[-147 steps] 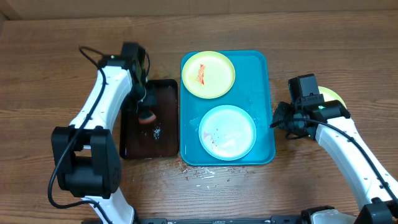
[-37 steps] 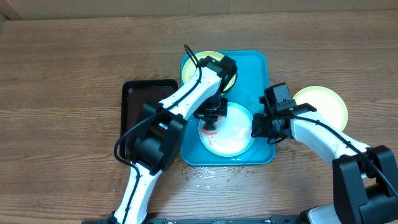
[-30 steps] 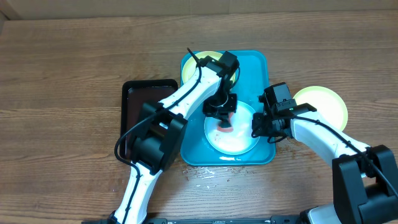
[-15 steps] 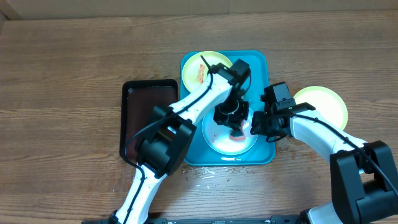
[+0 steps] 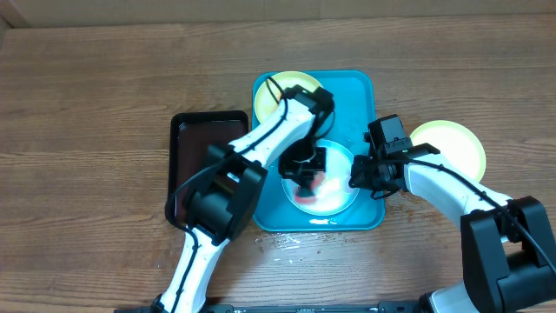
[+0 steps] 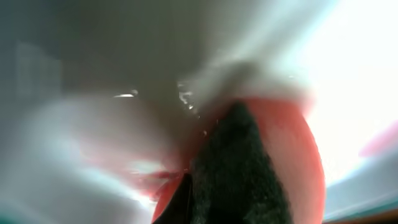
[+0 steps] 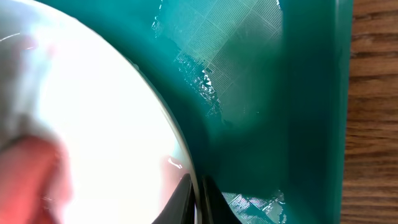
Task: Clean dirty plates on tray and stack at the side
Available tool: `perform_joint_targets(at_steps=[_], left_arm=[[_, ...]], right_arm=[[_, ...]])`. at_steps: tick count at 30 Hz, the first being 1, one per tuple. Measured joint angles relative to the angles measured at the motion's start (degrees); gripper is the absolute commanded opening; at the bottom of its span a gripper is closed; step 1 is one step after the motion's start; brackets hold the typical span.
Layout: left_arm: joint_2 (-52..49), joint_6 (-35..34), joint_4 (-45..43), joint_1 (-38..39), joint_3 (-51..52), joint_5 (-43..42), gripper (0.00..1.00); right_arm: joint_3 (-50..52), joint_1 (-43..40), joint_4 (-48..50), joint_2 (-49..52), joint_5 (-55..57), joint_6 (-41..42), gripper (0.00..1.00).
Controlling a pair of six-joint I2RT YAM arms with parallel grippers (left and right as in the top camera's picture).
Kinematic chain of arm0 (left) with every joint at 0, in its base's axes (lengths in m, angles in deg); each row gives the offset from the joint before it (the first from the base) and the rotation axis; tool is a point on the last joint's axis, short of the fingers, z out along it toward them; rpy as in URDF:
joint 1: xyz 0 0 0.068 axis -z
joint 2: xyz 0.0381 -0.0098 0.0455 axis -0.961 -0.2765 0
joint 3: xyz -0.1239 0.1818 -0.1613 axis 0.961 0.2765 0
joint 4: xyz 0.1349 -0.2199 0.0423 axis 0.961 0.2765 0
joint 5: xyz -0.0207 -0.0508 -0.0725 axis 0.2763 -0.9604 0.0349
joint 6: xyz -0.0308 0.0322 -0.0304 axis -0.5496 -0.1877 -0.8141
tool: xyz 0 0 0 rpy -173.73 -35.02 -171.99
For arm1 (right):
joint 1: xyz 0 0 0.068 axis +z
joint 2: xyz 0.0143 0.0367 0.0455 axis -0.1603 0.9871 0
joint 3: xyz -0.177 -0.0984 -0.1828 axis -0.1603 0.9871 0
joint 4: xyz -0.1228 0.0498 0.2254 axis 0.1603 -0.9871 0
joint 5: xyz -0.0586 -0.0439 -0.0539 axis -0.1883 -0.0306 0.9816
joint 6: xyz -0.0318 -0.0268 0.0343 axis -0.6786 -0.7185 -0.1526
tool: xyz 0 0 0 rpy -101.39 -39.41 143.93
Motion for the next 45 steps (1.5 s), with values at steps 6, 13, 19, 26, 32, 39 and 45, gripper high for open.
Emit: perform_joint_targets(at_steps=[6, 13, 19, 26, 32, 39, 45], left_arm=[[0.33, 0.04, 0.83, -0.09, -0.02, 12.37, 0.04], [0.35, 0.68, -3.32, -0.31, -1.73, 16.35, 0.04], [0.31, 1.97, -10.1, -2.45, -2.4, 4.11, 0.04], [-0.92, 1.44, -17.79, 1.51, -2.14, -7.85, 0.04], [-2.49, 1.07, -15.15, 3.96, -2.14, -15.69, 0.04], [-2.99, 1.51, -6.78, 3.74, -2.14, -16.85, 0.04], [-2.97, 1.73, -2.93, 2.21, -2.14, -12.31, 0.04]], right_arm=[[-0.04, 0.07, 0.0, 0.07, -0.11, 0.31, 0.04], [-0.07, 0.42, 0.35, 0.11, 0.31, 3.67, 0.04], [-0.09, 0.42, 0.37, 0.11, 0.42, 4.83, 0.04], [-0.2, 0.44, 0.11, 0.11, 0.52, 5.07, 0.04], [-0.35, 0.28, -0.7, 0.11, 0.98, 5.2, 0.04], [-0.37, 0.37, -0.7, 0.11, 1.22, 5.22, 0.04], [-0.39, 0.37, -0.72, 0.11, 1.22, 5.22, 0.04]])
